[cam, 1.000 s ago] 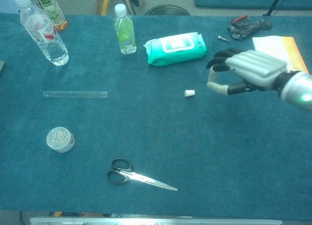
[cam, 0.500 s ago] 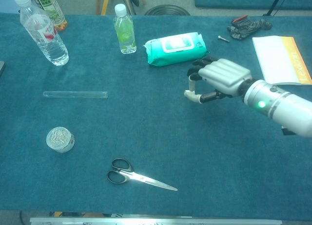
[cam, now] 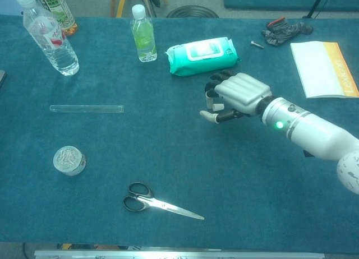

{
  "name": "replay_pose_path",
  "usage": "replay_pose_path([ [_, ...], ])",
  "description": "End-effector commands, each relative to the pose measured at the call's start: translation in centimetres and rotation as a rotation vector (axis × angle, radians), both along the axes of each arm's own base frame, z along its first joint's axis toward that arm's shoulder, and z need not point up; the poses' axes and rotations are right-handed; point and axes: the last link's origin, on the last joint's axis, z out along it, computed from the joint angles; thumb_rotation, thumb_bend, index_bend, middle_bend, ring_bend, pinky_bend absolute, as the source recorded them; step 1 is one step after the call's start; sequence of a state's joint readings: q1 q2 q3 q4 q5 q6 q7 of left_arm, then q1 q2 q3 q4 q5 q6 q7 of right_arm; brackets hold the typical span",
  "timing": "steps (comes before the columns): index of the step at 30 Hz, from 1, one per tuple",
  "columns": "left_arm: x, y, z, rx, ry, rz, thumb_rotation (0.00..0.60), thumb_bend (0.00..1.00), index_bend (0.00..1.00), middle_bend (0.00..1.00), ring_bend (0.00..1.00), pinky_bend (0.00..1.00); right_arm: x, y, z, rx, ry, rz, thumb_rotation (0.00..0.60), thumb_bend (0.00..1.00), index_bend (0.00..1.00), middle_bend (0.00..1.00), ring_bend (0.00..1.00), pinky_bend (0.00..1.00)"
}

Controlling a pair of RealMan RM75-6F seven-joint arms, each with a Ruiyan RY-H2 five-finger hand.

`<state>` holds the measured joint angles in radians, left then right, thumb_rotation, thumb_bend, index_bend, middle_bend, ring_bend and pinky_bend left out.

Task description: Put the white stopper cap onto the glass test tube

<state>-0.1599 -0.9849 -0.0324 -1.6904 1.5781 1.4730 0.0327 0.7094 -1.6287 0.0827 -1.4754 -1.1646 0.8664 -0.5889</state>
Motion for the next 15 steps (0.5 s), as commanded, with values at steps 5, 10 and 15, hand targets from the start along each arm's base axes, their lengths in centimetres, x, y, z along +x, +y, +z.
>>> replay_pose_path([
  [5, -0.25, -0.32, 0.03, 0.0, -0.001, 0.001, 0.6, 0.32, 0.35, 0.32, 0.17, 0.24, -0.24, -0.17, -0.54, -0.002, 0.019, -0.005, 0.062, 0.35, 0.38, 0.19, 0.04, 0.04],
  [10, -0.44, -0.38, 0.14, 0.005, -0.003, 0.005, 0.6, 0.32, 0.35, 0.32, 0.17, 0.24, -0.46, -0.38, -0.35, -0.011, 0.021, -0.015, 0.062, 0.35, 0.38, 0.19, 0.04, 0.04],
  [15, -0.48, -0.39, 0.07, 0.002, -0.002, 0.004, 0.6, 0.32, 0.35, 0.32, 0.17, 0.24, -0.52, -0.47, 0.22, -0.02, 0.012, -0.022, 0.063, 0.35, 0.38, 0.19, 0.04, 0.04],
])
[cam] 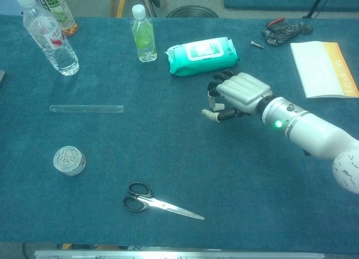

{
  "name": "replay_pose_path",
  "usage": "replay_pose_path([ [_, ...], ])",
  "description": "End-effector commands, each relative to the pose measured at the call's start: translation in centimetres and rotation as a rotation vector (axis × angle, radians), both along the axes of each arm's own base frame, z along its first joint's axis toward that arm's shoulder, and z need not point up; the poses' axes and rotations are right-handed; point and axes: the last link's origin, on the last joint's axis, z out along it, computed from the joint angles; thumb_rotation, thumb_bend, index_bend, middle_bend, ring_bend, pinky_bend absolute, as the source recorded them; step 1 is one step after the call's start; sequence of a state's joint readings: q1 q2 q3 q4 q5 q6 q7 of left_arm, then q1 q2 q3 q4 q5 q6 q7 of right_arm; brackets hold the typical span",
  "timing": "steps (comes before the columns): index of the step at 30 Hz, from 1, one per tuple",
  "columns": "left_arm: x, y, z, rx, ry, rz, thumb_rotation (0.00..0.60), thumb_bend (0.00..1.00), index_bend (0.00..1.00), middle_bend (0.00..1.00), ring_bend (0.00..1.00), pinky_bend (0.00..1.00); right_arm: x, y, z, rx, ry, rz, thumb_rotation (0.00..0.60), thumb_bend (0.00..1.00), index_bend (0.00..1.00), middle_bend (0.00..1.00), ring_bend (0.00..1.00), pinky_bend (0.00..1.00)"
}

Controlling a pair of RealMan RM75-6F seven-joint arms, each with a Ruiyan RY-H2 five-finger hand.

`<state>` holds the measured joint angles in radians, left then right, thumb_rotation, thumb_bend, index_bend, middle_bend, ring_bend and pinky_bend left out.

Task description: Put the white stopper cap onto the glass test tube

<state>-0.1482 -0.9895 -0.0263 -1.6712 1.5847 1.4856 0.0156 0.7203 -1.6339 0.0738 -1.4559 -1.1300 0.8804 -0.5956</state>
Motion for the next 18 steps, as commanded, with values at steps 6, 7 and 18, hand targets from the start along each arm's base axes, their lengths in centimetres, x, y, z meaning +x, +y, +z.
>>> replay_pose_path([
  [6, 0.2, 0.3, -0.2, -0.005, 0.001, -0.004, 0.6, 0.32, 0.35, 0.32, 0.17, 0.24, -0.4, 0.2, 1.1, -0.009, 0.007, 0.0, 0.061, 0.35, 0.38, 0.19, 0.04, 0.04],
  [7, 0.2, 0.3, -0.2, -0.006, 0.001, -0.004, 0.6, 0.32, 0.35, 0.32, 0.17, 0.24, -0.5, 0.2, 1.3, -0.011, 0.01, 0.0, 0.061, 0.35, 0.38, 0.19, 0.04, 0.04],
  [18, 0.6, 0.5, -0.6, -0.019, 0.009, -0.008, 0.6, 0.32, 0.35, 0.32, 0.17, 0.24, -1.9, 0.4, 2.8, -0.024, 0.021, -0.027, 0.062, 0.35, 0.38, 0.19, 0.04, 0.04],
])
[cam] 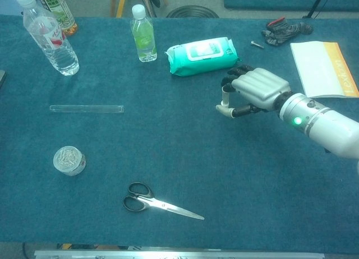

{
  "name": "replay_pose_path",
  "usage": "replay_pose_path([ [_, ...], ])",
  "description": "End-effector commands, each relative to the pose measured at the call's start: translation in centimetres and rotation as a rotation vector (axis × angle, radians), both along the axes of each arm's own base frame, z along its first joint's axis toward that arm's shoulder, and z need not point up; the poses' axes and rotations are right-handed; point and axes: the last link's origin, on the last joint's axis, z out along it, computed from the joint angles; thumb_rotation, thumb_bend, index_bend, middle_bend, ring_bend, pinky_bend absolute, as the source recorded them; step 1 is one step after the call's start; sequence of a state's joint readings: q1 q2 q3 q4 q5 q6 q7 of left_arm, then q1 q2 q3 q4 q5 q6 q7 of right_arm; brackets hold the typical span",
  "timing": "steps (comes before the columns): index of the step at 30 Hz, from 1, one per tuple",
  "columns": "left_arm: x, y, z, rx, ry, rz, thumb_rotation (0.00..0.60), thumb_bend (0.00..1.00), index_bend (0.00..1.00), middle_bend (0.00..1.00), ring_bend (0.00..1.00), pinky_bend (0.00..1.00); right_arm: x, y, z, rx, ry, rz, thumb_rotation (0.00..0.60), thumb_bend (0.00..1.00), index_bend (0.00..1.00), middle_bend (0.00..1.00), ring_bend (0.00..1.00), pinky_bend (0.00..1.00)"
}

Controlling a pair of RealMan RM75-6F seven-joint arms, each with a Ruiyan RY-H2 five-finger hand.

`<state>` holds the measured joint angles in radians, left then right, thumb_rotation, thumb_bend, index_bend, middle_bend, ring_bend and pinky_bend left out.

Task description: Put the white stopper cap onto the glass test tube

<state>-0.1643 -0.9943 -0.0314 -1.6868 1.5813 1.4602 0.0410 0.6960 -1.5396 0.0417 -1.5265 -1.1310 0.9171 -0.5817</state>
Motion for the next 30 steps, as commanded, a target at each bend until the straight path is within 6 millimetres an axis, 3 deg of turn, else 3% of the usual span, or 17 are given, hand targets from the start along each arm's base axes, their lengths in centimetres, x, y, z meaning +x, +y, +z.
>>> replay_pose_path([
  [1, 0.1, 0.0, -0.1, -0.003, 0.002, -0.003, 0.6, 0.32, 0.35, 0.32, 0.17, 0.24, -0.2, 0.0, 0.2, -0.001, 0.002, -0.003, 0.062, 0.35, 0.38, 0.19, 0.04, 0.04],
  [12, 0.5, 0.2, -0.2, -0.005, 0.01, -0.007, 0.6, 0.32, 0.35, 0.32, 0.17, 0.24, 0.7, 0.0, 1.2, -0.012, -0.088, -0.01, 0.074, 0.35, 0.37, 0.19, 0.04, 0.04],
  [13, 0.5, 0.2, -0.2, -0.005, 0.011, -0.008, 0.6, 0.32, 0.35, 0.32, 0.17, 0.24, 0.9, 0.0, 1.5, -0.016, -0.118, -0.019, 0.108, 0.35, 0.37, 0.19, 0.04, 0.04],
  [15, 0.6, 0.3, -0.2, -0.007, 0.011, -0.01, 0.6, 0.32, 0.35, 0.32, 0.17, 0.24, 1.1, 0.0, 1.9, -0.017, -0.147, -0.028, 0.238, 0.35, 0.37, 0.2, 0.04, 0.04],
  [16, 0.6, 0.3, -0.3, -0.007, 0.011, -0.011, 0.6, 0.32, 0.35, 0.32, 0.17, 0.24, 1.0, -0.2, 2.2, -0.024, -0.148, -0.02, 0.373, 0.36, 0.37, 0.21, 0.05, 0.04],
  [17, 0.7, 0.4, -0.3, -0.007, 0.011, -0.013, 0.6, 0.32, 0.35, 0.32, 0.17, 0.24, 0.9, -0.3, 2.4, -0.033, -0.14, -0.011, 0.47, 0.38, 0.37, 0.22, 0.05, 0.05],
  [19, 0.8, 0.5, -0.3, -0.009, 0.009, -0.016, 0.6, 0.32, 0.35, 0.32, 0.17, 0.24, 0.7, -0.4, 2.6, -0.045, -0.135, -0.008, 0.57, 0.38, 0.37, 0.23, 0.06, 0.06],
  [21, 0.8, 0.5, -0.4, -0.012, 0.01, -0.016, 0.6, 0.32, 0.35, 0.32, 0.17, 0.24, 0.4, -0.5, 2.6, -0.057, -0.138, -0.016, 0.598, 0.38, 0.38, 0.23, 0.06, 0.07],
  [30, 0.8, 0.5, -0.4, -0.015, 0.012, -0.016, 0.6, 0.32, 0.35, 0.32, 0.17, 0.24, -0.5, -0.6, 1.9, -0.074, -0.123, -0.039, 0.6, 0.33, 0.41, 0.25, 0.07, 0.07],
])
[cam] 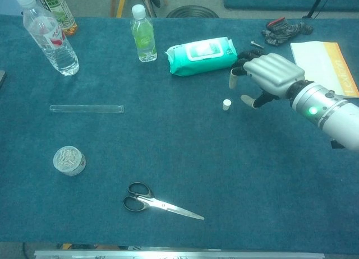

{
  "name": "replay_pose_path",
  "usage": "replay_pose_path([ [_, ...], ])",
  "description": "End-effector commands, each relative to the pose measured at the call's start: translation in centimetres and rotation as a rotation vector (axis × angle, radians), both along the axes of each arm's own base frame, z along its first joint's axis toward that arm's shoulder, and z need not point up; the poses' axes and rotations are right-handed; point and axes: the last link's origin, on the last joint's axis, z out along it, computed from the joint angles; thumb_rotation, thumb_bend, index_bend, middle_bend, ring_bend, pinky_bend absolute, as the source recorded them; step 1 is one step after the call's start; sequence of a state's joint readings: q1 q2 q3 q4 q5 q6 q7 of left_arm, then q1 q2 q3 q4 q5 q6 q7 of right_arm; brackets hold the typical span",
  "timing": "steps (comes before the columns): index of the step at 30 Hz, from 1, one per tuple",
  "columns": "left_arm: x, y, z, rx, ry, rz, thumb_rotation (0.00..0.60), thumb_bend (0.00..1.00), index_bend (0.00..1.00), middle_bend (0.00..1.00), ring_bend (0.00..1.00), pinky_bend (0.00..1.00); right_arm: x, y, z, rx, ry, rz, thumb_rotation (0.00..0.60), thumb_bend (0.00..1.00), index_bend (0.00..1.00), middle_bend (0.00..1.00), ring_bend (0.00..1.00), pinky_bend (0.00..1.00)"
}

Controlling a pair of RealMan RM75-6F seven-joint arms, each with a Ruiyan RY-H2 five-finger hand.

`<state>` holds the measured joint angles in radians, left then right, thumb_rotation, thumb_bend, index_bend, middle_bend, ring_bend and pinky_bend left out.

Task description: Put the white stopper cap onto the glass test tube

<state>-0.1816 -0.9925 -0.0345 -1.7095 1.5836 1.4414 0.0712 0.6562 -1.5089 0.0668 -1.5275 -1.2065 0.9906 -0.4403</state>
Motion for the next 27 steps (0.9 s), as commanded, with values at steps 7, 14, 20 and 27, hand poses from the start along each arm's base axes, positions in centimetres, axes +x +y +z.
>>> replay_pose_path([
  [7, -0.2, -0.1, -0.1, -0.004, 0.001, 0.004, 0.6, 0.32, 0.35, 0.32, 0.17, 0.24, -0.3, 0.0, -1.2, 0.007, 0.015, -0.013, 0.6, 0.32, 0.41, 0.25, 0.07, 0.07],
  [14, -0.3, 0.0, -0.1, -0.007, 0.0, 0.007, 0.6, 0.32, 0.35, 0.32, 0.17, 0.24, -0.3, -0.1, -2.2, 0.01, 0.036, -0.016, 0.6, 0.29, 0.41, 0.25, 0.07, 0.07],
  [20, -0.4, -0.1, 0.0, -0.006, 0.0, 0.006, 0.6, 0.32, 0.35, 0.32, 0.17, 0.24, -0.1, -0.1, -2.9, 0.016, 0.043, -0.018, 0.6, 0.29, 0.41, 0.25, 0.07, 0.07],
  [27, -0.5, -0.1, 0.0, -0.006, -0.002, 0.008, 0.6, 0.32, 0.35, 0.32, 0.17, 0.24, 0.1, -0.3, -3.6, 0.018, 0.045, -0.018, 0.6, 0.29, 0.41, 0.25, 0.07, 0.07],
])
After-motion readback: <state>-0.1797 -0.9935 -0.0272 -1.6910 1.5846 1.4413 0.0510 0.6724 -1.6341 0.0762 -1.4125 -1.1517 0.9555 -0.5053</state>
